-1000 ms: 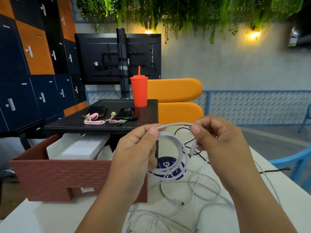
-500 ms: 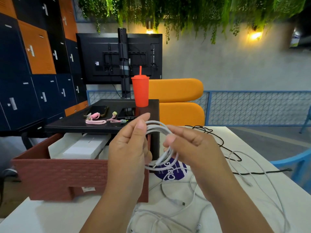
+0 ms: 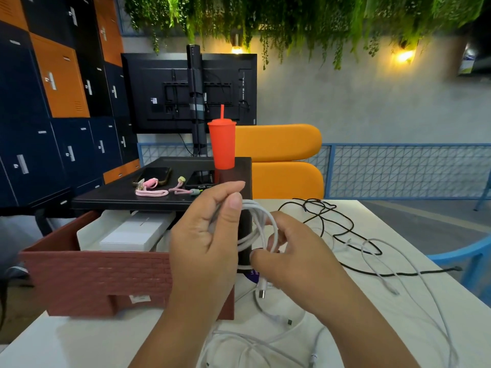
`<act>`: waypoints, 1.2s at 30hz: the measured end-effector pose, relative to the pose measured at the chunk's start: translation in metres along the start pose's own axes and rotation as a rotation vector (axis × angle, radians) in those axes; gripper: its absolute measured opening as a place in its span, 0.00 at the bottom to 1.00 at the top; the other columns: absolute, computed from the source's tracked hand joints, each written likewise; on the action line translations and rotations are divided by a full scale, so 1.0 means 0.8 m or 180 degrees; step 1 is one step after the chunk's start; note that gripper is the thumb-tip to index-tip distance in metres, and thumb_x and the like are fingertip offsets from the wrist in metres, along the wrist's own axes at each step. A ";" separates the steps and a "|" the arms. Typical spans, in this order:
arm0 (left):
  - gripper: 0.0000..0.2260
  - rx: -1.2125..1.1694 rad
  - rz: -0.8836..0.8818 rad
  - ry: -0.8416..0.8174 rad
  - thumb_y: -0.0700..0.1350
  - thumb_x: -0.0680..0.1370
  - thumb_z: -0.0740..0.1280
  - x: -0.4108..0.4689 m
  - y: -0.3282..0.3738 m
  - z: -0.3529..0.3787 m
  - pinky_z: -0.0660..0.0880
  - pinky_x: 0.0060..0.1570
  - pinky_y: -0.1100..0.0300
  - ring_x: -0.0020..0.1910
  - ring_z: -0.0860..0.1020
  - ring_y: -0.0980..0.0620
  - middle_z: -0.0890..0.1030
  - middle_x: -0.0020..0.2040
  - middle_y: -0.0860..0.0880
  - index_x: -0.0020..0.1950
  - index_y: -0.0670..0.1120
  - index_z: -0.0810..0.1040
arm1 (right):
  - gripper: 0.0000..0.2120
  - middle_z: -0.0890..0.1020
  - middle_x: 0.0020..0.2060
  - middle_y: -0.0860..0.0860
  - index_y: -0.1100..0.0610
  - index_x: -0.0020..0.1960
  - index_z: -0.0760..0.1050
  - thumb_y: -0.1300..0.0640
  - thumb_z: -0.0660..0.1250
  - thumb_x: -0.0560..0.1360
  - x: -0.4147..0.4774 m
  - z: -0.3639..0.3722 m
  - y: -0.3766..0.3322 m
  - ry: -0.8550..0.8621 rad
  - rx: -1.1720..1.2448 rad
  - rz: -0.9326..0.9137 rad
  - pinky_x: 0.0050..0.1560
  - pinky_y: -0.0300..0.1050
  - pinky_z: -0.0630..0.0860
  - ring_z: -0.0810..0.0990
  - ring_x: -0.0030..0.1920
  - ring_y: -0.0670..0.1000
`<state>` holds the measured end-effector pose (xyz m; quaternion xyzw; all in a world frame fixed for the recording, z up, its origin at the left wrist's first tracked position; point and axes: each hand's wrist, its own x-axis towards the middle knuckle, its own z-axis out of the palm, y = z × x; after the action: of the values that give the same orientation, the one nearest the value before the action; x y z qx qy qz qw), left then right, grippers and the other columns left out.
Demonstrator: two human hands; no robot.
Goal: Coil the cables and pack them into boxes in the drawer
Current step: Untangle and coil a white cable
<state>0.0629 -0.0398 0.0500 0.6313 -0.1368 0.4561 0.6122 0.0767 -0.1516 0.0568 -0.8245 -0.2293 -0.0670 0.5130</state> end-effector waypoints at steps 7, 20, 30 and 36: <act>0.06 0.0348 0.0229 -0.0051 0.45 0.75 0.63 0.005 -0.007 -0.010 0.70 0.38 0.76 0.37 0.77 0.67 0.80 0.37 0.66 0.48 0.56 0.77 | 0.14 0.77 0.27 0.45 0.40 0.48 0.73 0.58 0.69 0.70 -0.002 -0.006 -0.004 -0.0141 -0.0129 0.0026 0.29 0.33 0.72 0.76 0.26 0.42; 0.06 -0.0207 -0.1021 -0.1039 0.52 0.70 0.69 0.018 0.009 -0.024 0.62 0.23 0.67 0.20 0.63 0.59 0.66 0.21 0.56 0.42 0.53 0.84 | 0.09 0.77 0.37 0.31 0.46 0.34 0.74 0.57 0.70 0.70 -0.014 -0.069 -0.003 0.1066 -0.1153 -0.0676 0.28 0.31 0.64 0.75 0.30 0.40; 0.06 0.0443 -0.0903 -0.1543 0.52 0.69 0.66 0.018 0.032 -0.027 0.67 0.24 0.69 0.22 0.67 0.60 0.72 0.25 0.56 0.42 0.57 0.83 | 0.09 0.81 0.32 0.44 0.51 0.42 0.82 0.51 0.63 0.71 -0.011 -0.070 0.006 0.1978 -0.1683 -0.1568 0.34 0.35 0.66 0.73 0.39 0.47; 0.14 -0.0584 -0.1097 -0.0889 0.42 0.69 0.64 0.019 0.026 -0.022 0.61 0.20 0.68 0.19 0.61 0.59 0.70 0.24 0.55 0.46 0.57 0.84 | 0.05 0.78 0.39 0.40 0.45 0.43 0.73 0.54 0.66 0.68 -0.007 -0.057 0.002 0.1634 -0.1127 -0.1299 0.36 0.29 0.66 0.73 0.36 0.41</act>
<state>0.0486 -0.0224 0.0722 0.6440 -0.1512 0.2387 0.7110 0.0779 -0.1940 0.0746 -0.7942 -0.2376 -0.4110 0.3793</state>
